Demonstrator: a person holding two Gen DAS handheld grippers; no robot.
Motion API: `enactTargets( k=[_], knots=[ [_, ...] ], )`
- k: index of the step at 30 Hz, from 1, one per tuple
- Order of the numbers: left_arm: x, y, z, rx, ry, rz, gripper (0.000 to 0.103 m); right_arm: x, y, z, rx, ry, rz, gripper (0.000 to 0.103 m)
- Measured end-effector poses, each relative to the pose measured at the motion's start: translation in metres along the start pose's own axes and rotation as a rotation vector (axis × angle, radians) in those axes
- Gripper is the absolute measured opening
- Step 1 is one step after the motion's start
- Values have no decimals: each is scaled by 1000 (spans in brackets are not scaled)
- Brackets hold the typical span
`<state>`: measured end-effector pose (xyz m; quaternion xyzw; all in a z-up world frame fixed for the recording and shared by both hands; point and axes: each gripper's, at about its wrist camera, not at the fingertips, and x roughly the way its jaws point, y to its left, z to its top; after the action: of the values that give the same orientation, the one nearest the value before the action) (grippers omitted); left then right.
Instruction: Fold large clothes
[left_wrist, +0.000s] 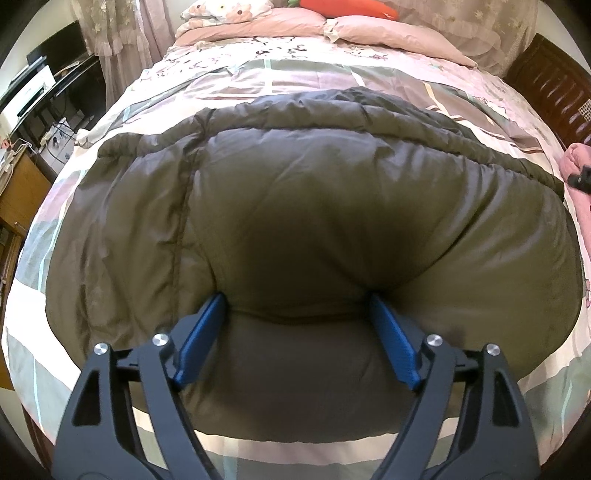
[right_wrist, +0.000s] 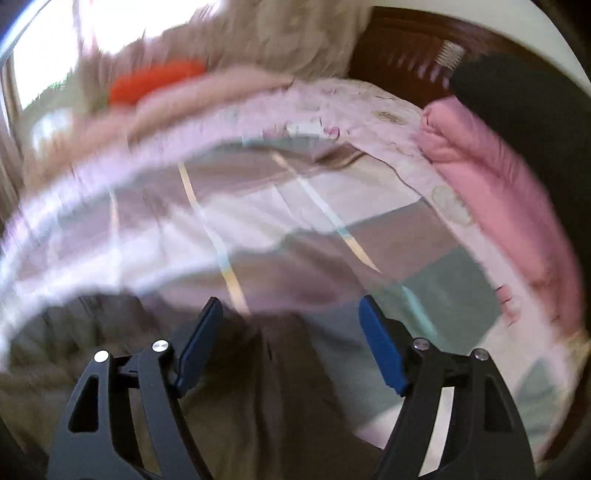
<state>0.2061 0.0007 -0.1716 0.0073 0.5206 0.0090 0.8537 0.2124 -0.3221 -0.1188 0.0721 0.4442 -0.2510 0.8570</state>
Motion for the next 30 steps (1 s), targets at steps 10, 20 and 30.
enactTargets(
  k=[10,20,30],
  knots=[
    [0,2,-3,7,0,2,83,31,-37,-20,255,-85,-92,76],
    [-65,26,16,-75,-211,13,74,-54,107,-34,-113,63,392,78],
    [19,58,17,-147,26,106,70,0,179,-84,-284,121,320,95]
  ],
)
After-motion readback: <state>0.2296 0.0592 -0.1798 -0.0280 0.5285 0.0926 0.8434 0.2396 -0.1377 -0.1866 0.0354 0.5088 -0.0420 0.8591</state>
